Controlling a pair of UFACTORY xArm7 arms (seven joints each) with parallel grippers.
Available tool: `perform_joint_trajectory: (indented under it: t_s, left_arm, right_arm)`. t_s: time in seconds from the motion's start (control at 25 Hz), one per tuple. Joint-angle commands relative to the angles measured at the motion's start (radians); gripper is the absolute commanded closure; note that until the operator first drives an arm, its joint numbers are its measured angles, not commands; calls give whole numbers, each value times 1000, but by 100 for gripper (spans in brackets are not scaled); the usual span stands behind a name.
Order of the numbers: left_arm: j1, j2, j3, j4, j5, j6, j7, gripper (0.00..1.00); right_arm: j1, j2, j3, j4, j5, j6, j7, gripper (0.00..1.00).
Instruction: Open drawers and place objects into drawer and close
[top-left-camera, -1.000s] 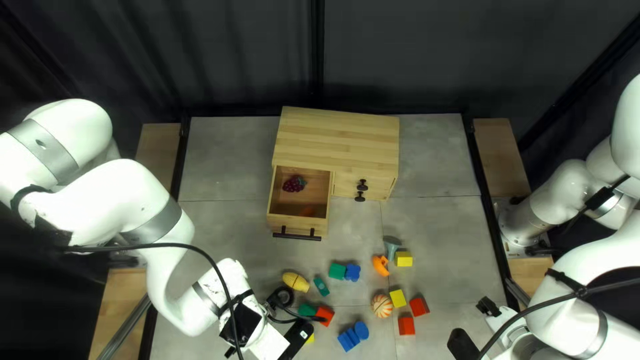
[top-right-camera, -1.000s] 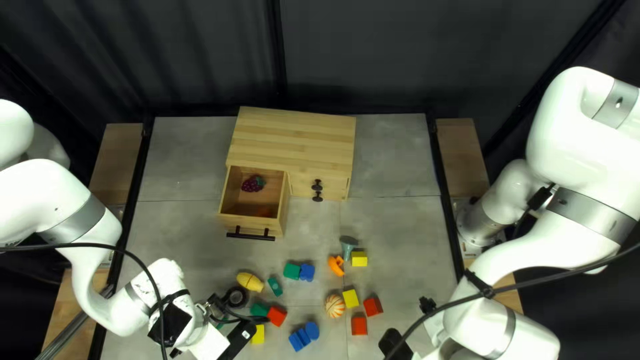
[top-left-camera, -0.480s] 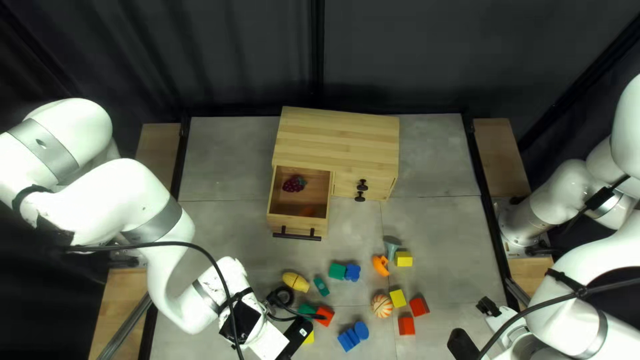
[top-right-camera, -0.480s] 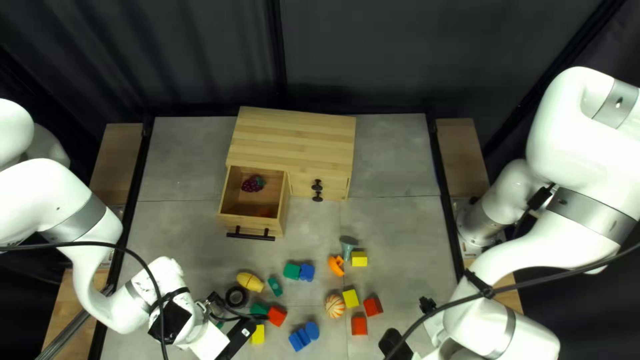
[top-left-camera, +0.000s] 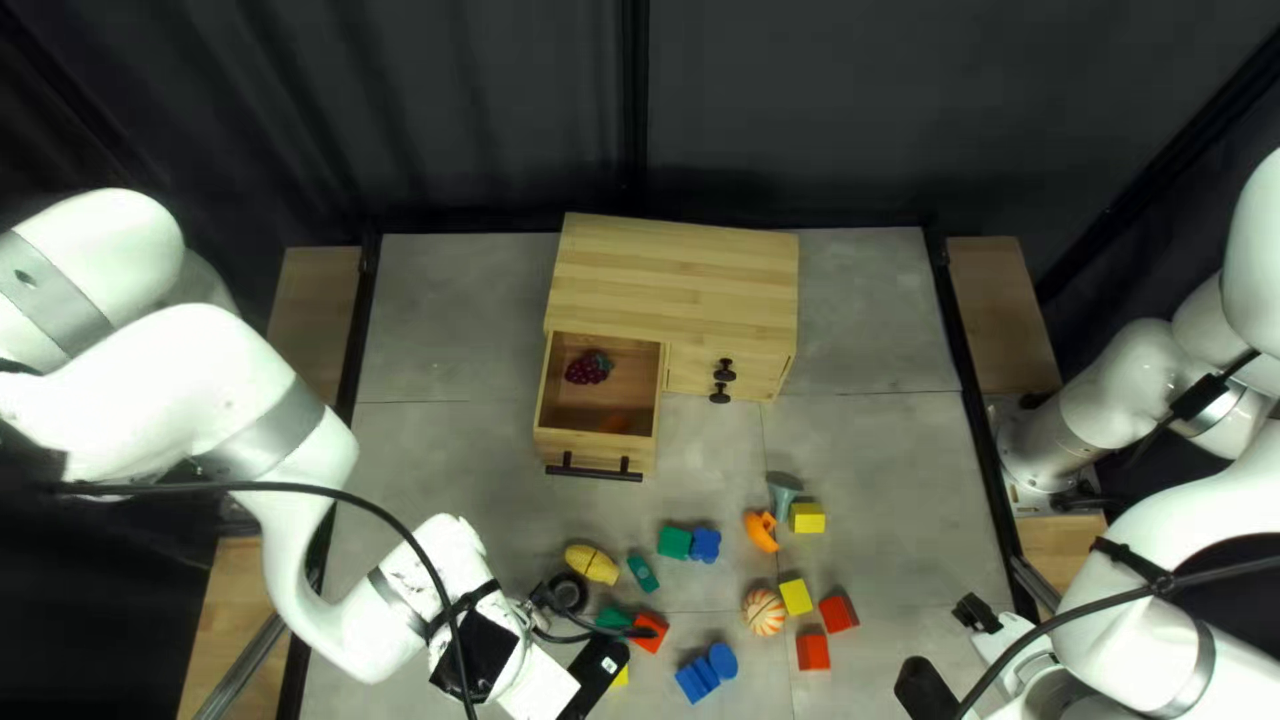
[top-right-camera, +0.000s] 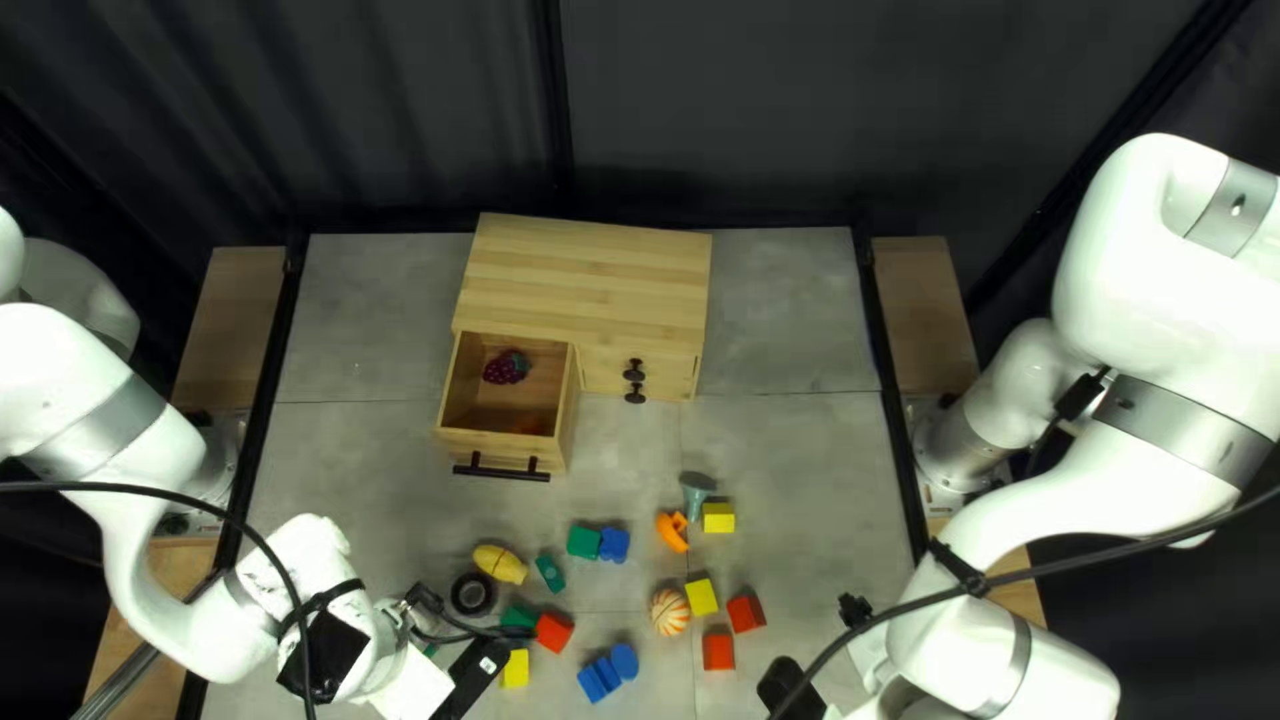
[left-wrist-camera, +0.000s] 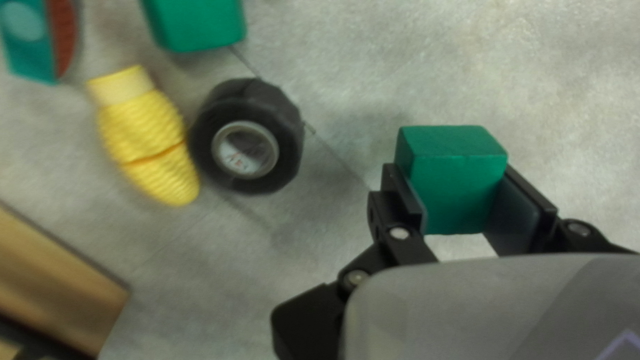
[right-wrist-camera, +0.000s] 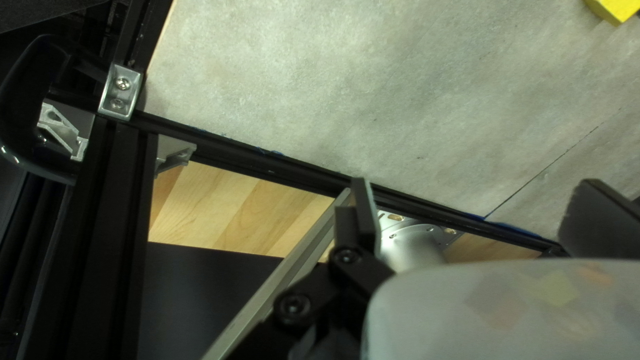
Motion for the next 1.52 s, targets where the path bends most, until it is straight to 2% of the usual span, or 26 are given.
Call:
perform_joint_trajectory:
  t_s: [0.04, 0.16, 0.28, 0.48, 0.56, 0.6, 0.64, 0.88, 1.08, 1.2, 1.32, 1.52]
  left_arm:
    - [69, -130, 85, 35, -11, 130, 125, 100]
    - [114, -161, 135, 67, 22, 166, 178, 100]
    - [150, -164, 170, 74, 58, 141, 194, 100]
    - [198, -136, 209, 55, 138, 7, 145, 100]
    - [220, -148, 230, 10, 167, -72, 116, 98]
    - [222, -151, 231, 3, 169, -81, 111, 10]
    - [233, -175, 243, -36, 175, -131, 100, 2]
    - [229, -234, 228, -103, 197, -184, 25, 0]
    - [172, -248, 141, -85, 183, -109, -79, 0]
    - [105, -168, 50, -13, 171, -35, -152, 0]
    - [53, -60, -8, 71, 163, 27, -194, 0]
    - [-27, 135, -48, 175, 175, 53, -305, 0]
  right_arm:
    - [0, 0, 0, 0, 0, 0, 0, 0]
    - [0, 0, 0, 0, 0, 0, 0, 0]
    - [0, 0, 0, 0, 0, 0, 0, 0]
    - [0, 0, 0, 0, 0, 0, 0, 0]
    - [0, 0, 0, 0, 0, 0, 0, 0]
    - [0, 0, 0, 0, 0, 0, 0, 0]
    - [0, 0, 0, 0, 0, 0, 0, 0]
    - [0, 0, 0, 0, 0, 0, 0, 0]
    - [0, 0, 0, 0, 0, 0, 0, 0]
    - [0, 0, 0, 0, 0, 0, 0, 0]
    - [0, 0, 0, 0, 0, 0, 0, 0]
    - [0, 0, 0, 0, 0, 0, 0, 0]
